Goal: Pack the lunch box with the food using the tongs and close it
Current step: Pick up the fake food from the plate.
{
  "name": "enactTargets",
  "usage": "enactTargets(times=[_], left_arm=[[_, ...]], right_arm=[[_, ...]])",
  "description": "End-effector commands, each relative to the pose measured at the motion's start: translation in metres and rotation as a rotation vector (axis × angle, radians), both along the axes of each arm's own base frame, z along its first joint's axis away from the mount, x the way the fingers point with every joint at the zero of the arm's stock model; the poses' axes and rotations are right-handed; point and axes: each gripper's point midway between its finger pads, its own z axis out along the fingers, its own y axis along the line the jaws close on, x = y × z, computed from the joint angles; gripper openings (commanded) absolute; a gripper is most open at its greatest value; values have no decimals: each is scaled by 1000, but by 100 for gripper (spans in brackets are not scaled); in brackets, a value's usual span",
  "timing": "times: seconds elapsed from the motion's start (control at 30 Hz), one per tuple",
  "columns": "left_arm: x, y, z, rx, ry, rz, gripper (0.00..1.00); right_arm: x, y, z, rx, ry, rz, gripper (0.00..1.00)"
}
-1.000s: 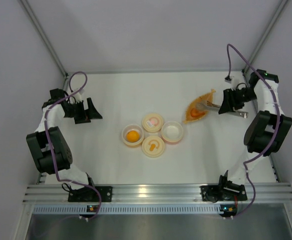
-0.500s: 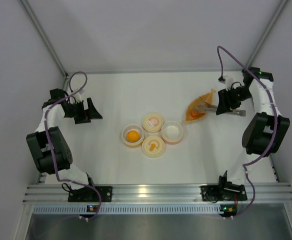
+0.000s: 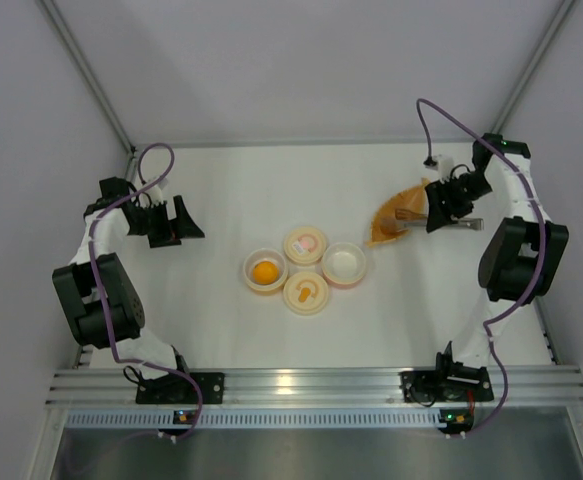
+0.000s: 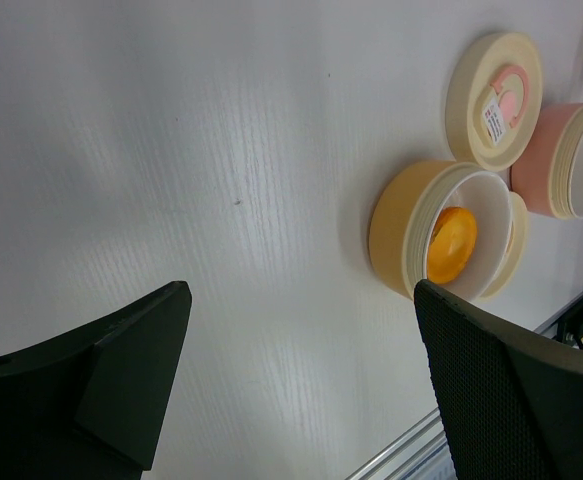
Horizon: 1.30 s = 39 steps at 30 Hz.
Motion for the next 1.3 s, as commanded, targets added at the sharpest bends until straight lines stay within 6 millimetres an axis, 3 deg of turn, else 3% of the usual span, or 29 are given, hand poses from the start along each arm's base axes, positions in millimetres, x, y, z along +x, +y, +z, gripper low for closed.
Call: enactTargets(times=[0.0,0.63,0.83,0.97,1.13,1.27], left_arm=[[4,0,3,-3,-24,-14,98],[1,1,-2,12,-17,-13,98],[1,1,-3,8,-14,-13,98],[3,0,-2,1,-17,-14,98],[3,1,0,3,-22,-12,98],[3,1,1,2,-24,-13,98]], right_arm=[[-19,5,13,4,75,7,52],[-12,21,-4,-68,96,99,53],[-18,17,-2,-95,94,109,41],[-21,17,3,-93,85,103,24],[-16,19,21,-45,53,68,12],[-8,21,41,-8,8,48,11]])
